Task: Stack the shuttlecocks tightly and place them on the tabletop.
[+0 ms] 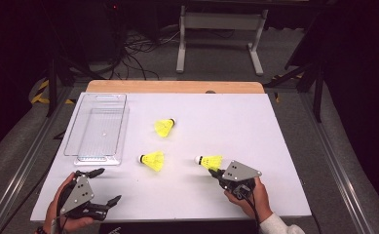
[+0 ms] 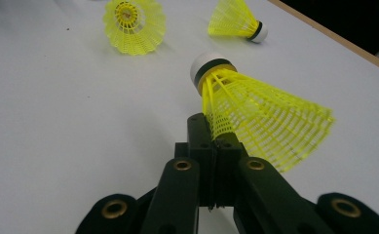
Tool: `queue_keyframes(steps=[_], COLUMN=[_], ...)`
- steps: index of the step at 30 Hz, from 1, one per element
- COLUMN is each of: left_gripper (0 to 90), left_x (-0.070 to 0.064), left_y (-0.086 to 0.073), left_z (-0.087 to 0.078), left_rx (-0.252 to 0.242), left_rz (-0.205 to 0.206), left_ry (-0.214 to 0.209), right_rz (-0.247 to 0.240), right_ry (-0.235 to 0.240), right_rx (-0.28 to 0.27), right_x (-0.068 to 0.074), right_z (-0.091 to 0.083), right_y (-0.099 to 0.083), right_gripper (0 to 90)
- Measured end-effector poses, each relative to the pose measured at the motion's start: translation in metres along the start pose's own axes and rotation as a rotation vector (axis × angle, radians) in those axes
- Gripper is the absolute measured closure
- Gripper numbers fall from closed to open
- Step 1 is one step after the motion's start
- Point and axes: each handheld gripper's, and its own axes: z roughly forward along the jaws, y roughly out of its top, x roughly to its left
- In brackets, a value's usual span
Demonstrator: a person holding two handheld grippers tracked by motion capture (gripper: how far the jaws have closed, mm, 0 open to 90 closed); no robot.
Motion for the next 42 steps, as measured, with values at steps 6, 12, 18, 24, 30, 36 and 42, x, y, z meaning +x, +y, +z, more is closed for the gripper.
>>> queue_keyframes(steps=[6,12,18,24,30,36,42], left_gripper=[7.0,7.0,6.9,6.9,7.0,6.9,7.0], left_x=[0.000,0.000,0.000,0.000,0.000,0.000,0.000], left_y=[0.000,0.000,-0.001,-0.001,-0.001,-0.001,-0.002], left_z=[0.000,0.001,0.001,0.000,-0.001,-0.001,-0.001], left_rx=[0.000,0.000,0.002,0.000,0.000,0.000,0.004], left_rz=[0.001,-0.001,0.002,0.001,0.001,-0.002,0.000], left_ry=[-0.001,-0.002,-0.007,-0.007,-0.007,-0.007,-0.003], right_rz=[-0.008,-0.037,-0.072,-0.092,-0.098,-0.103,-0.119], right_ry=[0.021,0.064,0.112,0.143,0.163,0.180,0.189], right_rx=[0.007,0.010,0.023,0.024,0.024,0.026,0.025], right_x=[0.003,0.012,0.022,0.028,0.033,0.036,0.040], right_z=[0.009,0.028,0.050,0.070,0.084,0.094,0.104], right_y=[0.004,0.015,0.026,0.037,0.043,0.048,0.053], right_gripper=[89.8,89.8,89.8,89.8,89.7,89.8,89.8])
